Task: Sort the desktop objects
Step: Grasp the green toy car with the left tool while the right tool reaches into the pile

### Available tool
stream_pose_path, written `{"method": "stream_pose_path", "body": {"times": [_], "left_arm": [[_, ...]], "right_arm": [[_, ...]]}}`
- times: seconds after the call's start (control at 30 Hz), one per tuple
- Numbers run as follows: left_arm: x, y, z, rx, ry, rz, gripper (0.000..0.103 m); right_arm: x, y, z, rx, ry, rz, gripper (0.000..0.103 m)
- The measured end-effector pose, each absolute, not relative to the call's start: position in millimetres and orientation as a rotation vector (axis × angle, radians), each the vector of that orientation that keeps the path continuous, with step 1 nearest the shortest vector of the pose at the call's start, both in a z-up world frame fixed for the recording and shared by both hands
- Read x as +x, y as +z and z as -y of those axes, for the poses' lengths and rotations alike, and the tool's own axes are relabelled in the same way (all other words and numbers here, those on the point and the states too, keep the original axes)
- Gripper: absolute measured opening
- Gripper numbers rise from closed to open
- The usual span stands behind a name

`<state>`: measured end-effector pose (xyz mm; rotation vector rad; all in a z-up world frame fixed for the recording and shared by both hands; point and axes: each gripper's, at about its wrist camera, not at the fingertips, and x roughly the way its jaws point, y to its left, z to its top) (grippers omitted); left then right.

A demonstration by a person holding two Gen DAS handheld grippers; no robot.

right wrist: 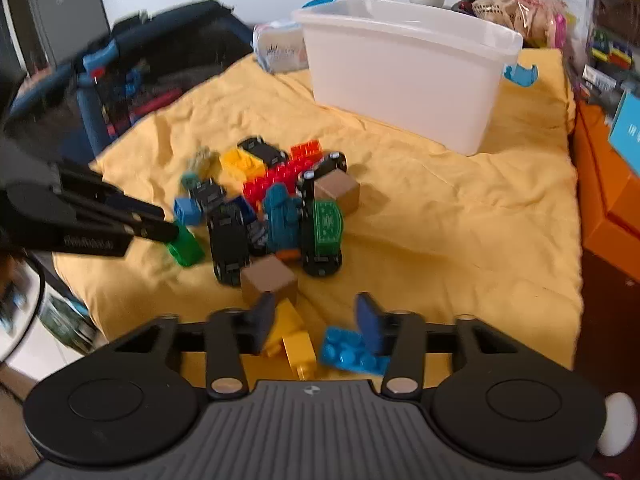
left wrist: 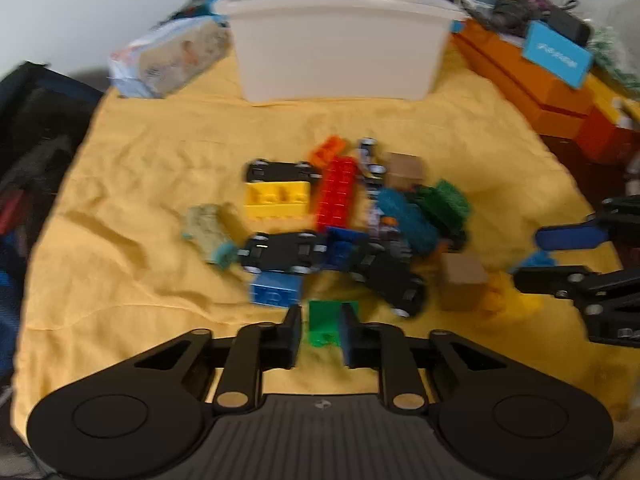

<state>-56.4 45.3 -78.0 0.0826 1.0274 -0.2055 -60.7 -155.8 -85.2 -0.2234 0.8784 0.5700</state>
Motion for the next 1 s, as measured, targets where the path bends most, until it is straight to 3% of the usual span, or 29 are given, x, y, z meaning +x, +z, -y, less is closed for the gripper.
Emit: {"method": "stream_pose_path", "body": {"times": [0.07, 0.23, 0.4, 0.47, 0.6, 0.8, 1.0], "left_arm": [[-54.7, -78.2, -44.3, 0.026, -0.255, -1.041, 0.021], [-43.0, -81.3, -46.3, -0.124, -0.304, -1.058, 0.021], [-23.6, -84.0, -44.6, -0.201, -0.254, -1.096, 0.022], [-24.7, -81.1, -44.7, -0.16, -0.235, -1.081, 0.028], [-30.9, -85.0, -56.8, -0.076, -0.2, -1.101, 0.031], [-41.0, -65.9, -51.8, -0.063, -0.361, -1.067, 0.034], [-32.4, -80.8, -32.0, -0.103, -0.376, -1.123, 0.034]], "right_arm": [[-66.8, -84.1, 152.8, -0.258, 0.583, -0.88, 0.031], [-69.6, -79.9, 147.8, -0.277, 0.591, -0.885, 0.025], [-65.9, -73.8, 146.3, -0.269, 0.562, -0.859, 0.025], [-65.4, -71.8, 147.1, -0.267, 0.549, -0.851, 0.025], [-65.0, -72.6, 148.3, -0.253, 0.583, -0.856, 0.025], [-70.0, -82.2, 135.2, -0.247, 0.833, -0.953, 0.025], [-54.5, -104.2, 130.7, -0.317, 0.691, -1.009, 0.022]]}}
